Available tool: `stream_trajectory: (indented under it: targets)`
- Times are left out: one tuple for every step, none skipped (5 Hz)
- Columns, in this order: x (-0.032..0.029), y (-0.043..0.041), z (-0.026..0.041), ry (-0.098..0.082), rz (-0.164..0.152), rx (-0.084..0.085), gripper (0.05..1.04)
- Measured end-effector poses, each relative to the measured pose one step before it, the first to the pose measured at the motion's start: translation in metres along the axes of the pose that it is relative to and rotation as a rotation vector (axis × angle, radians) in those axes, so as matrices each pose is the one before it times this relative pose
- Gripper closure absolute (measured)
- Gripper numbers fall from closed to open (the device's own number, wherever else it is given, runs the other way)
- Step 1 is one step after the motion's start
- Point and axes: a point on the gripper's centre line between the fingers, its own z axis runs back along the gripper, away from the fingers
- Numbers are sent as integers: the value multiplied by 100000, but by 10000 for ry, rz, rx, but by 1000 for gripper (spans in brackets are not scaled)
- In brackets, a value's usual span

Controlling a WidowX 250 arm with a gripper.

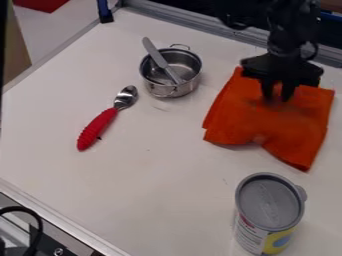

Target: Put the orange cloth on the top o table

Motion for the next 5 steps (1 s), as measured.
stream_trajectory:
  targets:
    - [1702, -581, 1805, -77, 238, -312, 388]
    - [295, -609, 1620, 502, -535, -314, 131]
    - [-486, 529, 2037, 239, -172, 376, 83]
    - [-2280, 1487, 194, 1181, -573, 940, 83]
    - [-1524, 2435, 1575, -109, 154, -207, 83]
